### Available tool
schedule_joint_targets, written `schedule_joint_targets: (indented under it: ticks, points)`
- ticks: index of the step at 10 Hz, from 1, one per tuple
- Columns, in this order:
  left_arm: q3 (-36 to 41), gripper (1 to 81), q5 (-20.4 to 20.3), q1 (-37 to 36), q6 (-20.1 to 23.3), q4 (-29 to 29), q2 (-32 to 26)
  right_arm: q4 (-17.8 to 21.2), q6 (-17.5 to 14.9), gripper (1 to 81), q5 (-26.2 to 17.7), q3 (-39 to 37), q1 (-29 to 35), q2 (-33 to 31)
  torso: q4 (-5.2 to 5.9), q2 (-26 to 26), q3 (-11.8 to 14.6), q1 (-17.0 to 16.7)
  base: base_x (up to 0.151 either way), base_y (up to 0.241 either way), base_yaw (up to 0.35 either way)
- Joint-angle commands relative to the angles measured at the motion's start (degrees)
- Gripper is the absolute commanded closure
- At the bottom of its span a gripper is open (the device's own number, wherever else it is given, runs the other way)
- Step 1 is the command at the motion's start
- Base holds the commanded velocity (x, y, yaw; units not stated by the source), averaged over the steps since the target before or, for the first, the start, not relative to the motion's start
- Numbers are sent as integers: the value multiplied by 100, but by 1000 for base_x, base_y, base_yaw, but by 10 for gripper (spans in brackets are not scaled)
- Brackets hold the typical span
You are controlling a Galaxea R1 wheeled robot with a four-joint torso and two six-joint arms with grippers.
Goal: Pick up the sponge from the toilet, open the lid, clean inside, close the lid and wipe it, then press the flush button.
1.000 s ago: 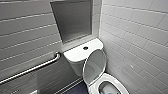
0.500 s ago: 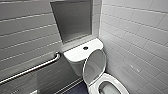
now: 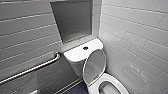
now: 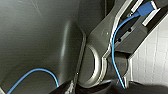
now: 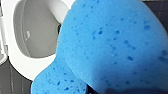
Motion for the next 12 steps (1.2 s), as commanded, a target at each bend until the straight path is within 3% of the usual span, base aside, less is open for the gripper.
schedule_joint_targets:
  ticks: [1,5,8,12]
  points:
    - [69,10,139,5,-22,113,-178,-144,-32,811,-201,225,-382,-341,0,0,0,0,0,0,0]
    - [358,10,148,-417,-48,131,-432,-1531,-94,811,-615,-267,-1428,36,0,0,0,0,0,0,0]
    - [1325,10,236,-927,-232,122,-976,-2701,-94,811,-738,-585,-1930,423,0,0,0,0,0,0,0]
    - [2055,10,236,-1753,-953,131,-1592,-2843,-59,811,-738,-1042,-2115,872,0,0,2,0,0,0,0]
